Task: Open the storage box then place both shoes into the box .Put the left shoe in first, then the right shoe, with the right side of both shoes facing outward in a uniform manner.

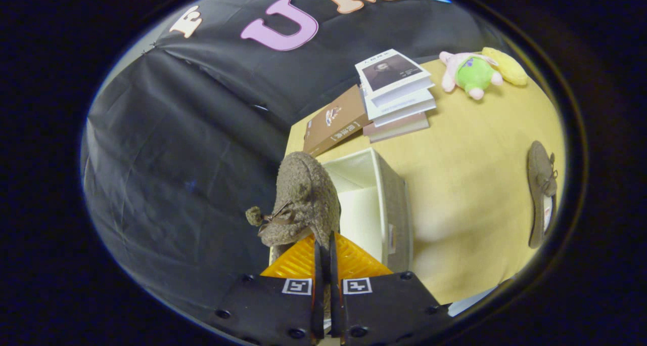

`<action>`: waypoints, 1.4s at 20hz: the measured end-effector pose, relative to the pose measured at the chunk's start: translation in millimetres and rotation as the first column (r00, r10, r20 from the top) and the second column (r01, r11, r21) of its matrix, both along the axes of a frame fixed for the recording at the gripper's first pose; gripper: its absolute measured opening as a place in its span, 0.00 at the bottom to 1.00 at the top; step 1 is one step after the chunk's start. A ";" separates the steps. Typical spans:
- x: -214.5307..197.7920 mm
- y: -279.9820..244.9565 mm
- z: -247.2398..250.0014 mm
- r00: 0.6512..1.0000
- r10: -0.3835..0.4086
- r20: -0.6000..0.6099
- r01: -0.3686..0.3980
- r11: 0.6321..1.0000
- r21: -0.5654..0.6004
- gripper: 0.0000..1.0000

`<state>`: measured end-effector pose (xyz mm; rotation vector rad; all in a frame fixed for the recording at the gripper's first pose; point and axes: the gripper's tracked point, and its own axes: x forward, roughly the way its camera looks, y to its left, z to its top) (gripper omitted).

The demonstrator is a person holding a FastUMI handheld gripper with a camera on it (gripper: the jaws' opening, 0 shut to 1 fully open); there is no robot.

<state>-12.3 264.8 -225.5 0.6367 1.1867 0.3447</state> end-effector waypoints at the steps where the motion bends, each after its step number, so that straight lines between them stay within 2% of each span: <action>1: 0.3 6.0 -5.6 1.000 0.000 -0.008 0.000 1.000 -0.009 0.09; 11: -9.7 55.1 -71.7 0.995 0.046 -0.086 -0.057 0.991 -0.119 0.09; 17: -26.0 66.6 -90.9 0.989 0.101 -0.109 -0.118 0.979 -0.167 0.09; 21: -30.5 84.9 -71.2 0.983 0.177 -0.053 -0.181 0.978 -0.100 0.39; 26: -24.7 69.4 -43.2 0.960 0.259 0.106 -0.243 0.959 -0.146 1.00; 28: -22.0 57.6 -31.3 0.948 0.277 0.156 -0.254 0.955 -0.152 1.00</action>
